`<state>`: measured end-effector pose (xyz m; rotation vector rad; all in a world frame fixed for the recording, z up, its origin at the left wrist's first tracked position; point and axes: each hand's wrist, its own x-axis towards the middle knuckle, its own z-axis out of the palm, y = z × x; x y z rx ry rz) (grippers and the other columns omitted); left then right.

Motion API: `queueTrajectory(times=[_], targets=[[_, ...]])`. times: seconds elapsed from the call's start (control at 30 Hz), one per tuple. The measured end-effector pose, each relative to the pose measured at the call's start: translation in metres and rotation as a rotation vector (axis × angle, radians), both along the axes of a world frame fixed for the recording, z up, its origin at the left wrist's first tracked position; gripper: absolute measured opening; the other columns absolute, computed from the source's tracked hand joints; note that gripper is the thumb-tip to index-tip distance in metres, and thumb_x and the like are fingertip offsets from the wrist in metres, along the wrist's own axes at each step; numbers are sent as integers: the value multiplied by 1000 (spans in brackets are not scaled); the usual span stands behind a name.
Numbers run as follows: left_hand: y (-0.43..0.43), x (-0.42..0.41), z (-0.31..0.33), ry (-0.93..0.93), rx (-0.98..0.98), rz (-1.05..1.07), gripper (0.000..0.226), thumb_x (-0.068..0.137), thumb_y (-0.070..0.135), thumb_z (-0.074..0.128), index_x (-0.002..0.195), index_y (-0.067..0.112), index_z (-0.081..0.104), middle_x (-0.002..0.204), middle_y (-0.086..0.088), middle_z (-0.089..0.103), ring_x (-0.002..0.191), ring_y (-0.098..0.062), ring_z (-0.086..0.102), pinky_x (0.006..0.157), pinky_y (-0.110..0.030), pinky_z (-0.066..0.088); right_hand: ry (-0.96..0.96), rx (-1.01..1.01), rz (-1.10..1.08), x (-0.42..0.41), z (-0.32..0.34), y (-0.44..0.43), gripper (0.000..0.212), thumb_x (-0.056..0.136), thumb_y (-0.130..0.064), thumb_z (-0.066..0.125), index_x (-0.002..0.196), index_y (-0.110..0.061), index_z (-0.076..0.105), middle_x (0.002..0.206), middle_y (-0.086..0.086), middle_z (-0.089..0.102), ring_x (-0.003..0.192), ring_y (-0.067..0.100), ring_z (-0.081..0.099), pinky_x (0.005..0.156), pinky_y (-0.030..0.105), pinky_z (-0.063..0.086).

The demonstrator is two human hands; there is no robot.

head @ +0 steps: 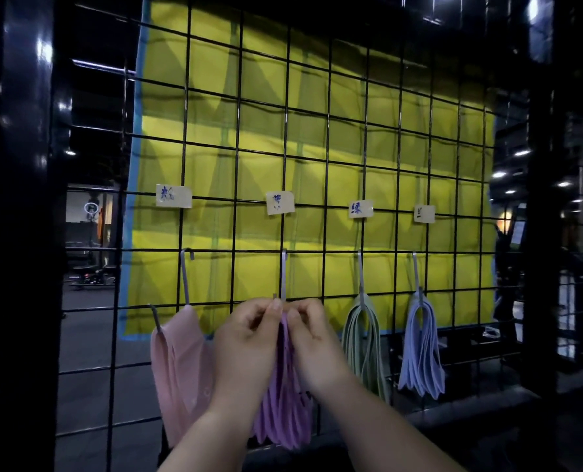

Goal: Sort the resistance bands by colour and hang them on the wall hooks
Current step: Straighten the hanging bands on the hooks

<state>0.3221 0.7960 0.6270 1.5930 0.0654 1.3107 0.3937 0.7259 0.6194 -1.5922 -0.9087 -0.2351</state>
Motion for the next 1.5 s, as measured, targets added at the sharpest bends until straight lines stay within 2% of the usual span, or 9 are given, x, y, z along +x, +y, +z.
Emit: queueTrajectory(times=[0.23, 0.37, 0.53, 0.77, 0.97, 1.13, 1.3, 1.4, 1.5], targets=[[-4, 1, 3, -12, -71, -115, 19, 92, 18, 59, 80, 14, 73, 76, 4, 72, 65, 5, 62, 58, -5, 43, 376, 110, 235, 1, -2, 2, 32, 98, -49, 43, 106, -27, 64, 112, 0, 68, 107, 15, 64, 100, 42, 48], [-3, 4, 3, -2, -101, -159, 20, 92, 24, 58, 81, 16, 74, 80, 0, 73, 75, -8, 67, 67, -17, 48, 294, 89, 185, 0, -2, 3, 41, 99, -51, 30, 100, -36, 68, 106, -5, 71, 103, 7, 65, 99, 35, 48], [-7, 2, 5, -65, -162, -248, 24, 93, 20, 56, 77, 12, 71, 75, -2, 71, 73, -10, 65, 71, -29, 49, 190, 33, 127, -2, -1, 1, 33, 103, -41, 27, 97, -38, 59, 96, -15, 65, 91, -7, 60, 76, 8, 45], [-9, 11, 9, -128, -269, -310, 27, 94, 21, 53, 70, 10, 60, 59, 3, 58, 59, -7, 54, 60, -20, 43, 31, -15, 0, 7, -2, 7, 41, 102, -44, 27, 105, -20, 59, 101, 5, 64, 99, 19, 60, 94, 39, 47], [-3, 19, 3, -175, -328, -364, 27, 87, 31, 57, 67, 14, 62, 61, 5, 59, 66, -15, 52, 69, -31, 39, 16, -49, -15, 12, -6, 4, 41, 101, -47, 25, 112, -24, 57, 106, 1, 64, 101, 14, 59, 97, 37, 45], [-9, 20, 2, -216, -350, -374, 25, 90, 27, 55, 71, 11, 59, 55, 9, 59, 51, -2, 54, 55, -16, 44, 60, -22, 48, 6, -11, 3, 41, 102, -47, 23, 119, -25, 54, 116, -1, 61, 109, 10, 56, 97, 28, 43], [-11, 22, -5, -222, -355, -363, 25, 90, 32, 56, 71, 17, 63, 60, 6, 62, 55, -5, 57, 51, -12, 46, 57, -13, 55, 7, -20, -2, 41, 102, -46, 25, 118, -23, 55, 113, 1, 62, 106, 12, 58, 91, 26, 43], [-12, 25, -12, -190, -285, -299, 30, 78, 44, 71, 90, 17, 64, 78, 5, 66, 71, -5, 60, 66, -16, 48, 88, -25, 64, 11, -28, -6, 41, 100, -49, 27, 114, -24, 56, 104, -3, 63, 99, 9, 60, 87, 26, 45], [-17, 31, -29, -72, -210, -108, 50, 78, 32, 76, 114, 20, 43, 94, 9, 58, 83, -1, 58, 72, -13, 42, 112, -7, 107, 13, -35, -8, 38, 102, -43, 30, 114, -17, 55, 105, 1, 66, 100, 12, 62, 91, 27, 48]])
